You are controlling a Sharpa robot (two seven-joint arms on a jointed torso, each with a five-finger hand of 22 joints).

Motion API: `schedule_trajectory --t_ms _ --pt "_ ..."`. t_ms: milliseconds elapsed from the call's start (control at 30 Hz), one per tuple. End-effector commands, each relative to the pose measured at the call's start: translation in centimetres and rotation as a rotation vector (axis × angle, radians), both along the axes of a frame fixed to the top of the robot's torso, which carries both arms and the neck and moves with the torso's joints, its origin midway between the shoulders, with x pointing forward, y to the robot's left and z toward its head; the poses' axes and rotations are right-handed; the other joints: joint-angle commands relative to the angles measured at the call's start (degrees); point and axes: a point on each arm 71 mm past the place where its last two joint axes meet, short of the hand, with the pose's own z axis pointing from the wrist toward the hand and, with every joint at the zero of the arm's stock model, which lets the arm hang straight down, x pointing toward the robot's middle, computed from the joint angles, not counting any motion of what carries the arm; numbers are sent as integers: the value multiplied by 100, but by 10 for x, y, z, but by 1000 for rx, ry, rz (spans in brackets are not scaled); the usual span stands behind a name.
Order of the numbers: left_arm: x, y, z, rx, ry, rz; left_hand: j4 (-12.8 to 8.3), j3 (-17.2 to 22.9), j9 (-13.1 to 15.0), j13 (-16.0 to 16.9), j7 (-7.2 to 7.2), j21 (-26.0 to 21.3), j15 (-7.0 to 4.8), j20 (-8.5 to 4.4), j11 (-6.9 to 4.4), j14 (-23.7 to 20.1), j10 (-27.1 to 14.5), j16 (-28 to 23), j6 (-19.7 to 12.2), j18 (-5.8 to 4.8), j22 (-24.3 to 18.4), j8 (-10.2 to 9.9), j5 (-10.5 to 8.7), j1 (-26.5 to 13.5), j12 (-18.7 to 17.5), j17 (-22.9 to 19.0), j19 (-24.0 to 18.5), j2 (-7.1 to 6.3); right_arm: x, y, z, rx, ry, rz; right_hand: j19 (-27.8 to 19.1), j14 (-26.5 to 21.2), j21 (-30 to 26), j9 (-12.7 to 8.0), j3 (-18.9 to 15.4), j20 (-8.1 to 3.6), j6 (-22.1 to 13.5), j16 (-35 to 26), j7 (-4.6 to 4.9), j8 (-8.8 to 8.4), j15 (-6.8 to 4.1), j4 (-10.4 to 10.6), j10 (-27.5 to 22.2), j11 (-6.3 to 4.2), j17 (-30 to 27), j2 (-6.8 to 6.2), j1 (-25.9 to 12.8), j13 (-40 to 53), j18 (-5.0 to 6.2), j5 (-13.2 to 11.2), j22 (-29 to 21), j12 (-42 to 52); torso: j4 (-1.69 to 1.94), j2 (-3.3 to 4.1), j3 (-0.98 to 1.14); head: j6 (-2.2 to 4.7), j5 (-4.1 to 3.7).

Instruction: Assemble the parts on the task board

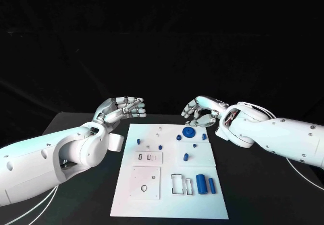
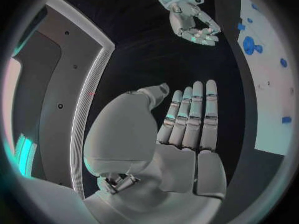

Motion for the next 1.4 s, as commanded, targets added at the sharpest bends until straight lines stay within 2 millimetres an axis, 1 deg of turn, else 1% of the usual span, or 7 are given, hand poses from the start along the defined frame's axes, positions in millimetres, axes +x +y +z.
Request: schedule_trajectory --t_ms 33,200,333,500,600,833,1400 --pt "-6 -5 5 -7 1 -51 1 14 4 3 76 14 5 -2 8 21 22 -7 5 69 -3 3 33 -22 -38 11 21 -50 0 3 -5 -215 -47 11 230 304 327 23 -154 -82 67 399 -41 -55 -74 32 -16 -54 377 -17 59 47 70 -4 197 58 53 154 -18 6 -31" --pt "-7 -7 9 -10 -5 -60 10 1 3 3 90 9 12 2 19 18 10 -19 -18 67 -10 -13 32 -58 -69 24 15 -65 1 7 -7 -275 -53 19 444 531 813 67 -192 -165 110 1394 -82 -120 -127 156 28 -89 1137 -24 22 144 75 5 538 135 87 247 -16 21 -47" --pt "-8 -9 12 -13 -9 -70 13 -2 3 3 92 8 14 3 21 18 8 -22 -21 67 -11 -16 32 -65 -74 26 14 -67 2 10 -9 -304 -51 24 493 579 1117 105 -180 -158 100 2328 -68 -166 -118 249 -38 -89 1862 -67 8 196 66 33 786 141 102 304 -17 27 -50" --pt "-8 -11 14 -20 -12 -74 48 -34 5 6 103 -4 23 12 30 15 7 -36 -35 65 -23 -28 30 -132 -102 42 6 -79 3 13 -13 -326 -39 26 762 677 1783 140 -171 -143 92 3301 -59 -195 -103 312 -113 -77 2734 -77 37 232 -38 45 1639 144 128 344 -28 19 -51" --pt "-9 -12 15 -27 -12 -74 104 -108 10 11 108 -18 28 22 35 20 14 -47 -44 68 -38 -37 28 -228 -128 65 5 -106 3 13 -15 -333 -28 23 839 708 1963 151 -170 -140 96 3529 -57 -199 -99 333 -123 -75 2939 -79 38 242 -69 43 1879 150 152 378 -33 17 -56" --pt "-9 -12 17 -31 -14 -74 104 -108 10 11 108 -18 28 22 35 20 14 -47 -44 68 -38 -37 28 -228 -128 65 5 -106 3 16 -20 -340 -15 24 980 764 2292 173 -152 -131 103 3943 -55 -205 -95 372 -125 -73 3316 -78 48 260 -126 53 2315 167 174 419 -45 15 -78" --pt "-9 -13 19 -33 -14 -81 120 -143 14 13 109 -26 30 26 36 18 17 -56 -49 69 -47 -42 29 -256 -143 77 6 -113 4 19 -25 -348 -1 20 1065 781 2567 204 -39 -123 135 4263 -53 -201 -91 443 -60 -76 3570 -42 41 282 -166 84 2671 205 211 516 -67 54 -97"
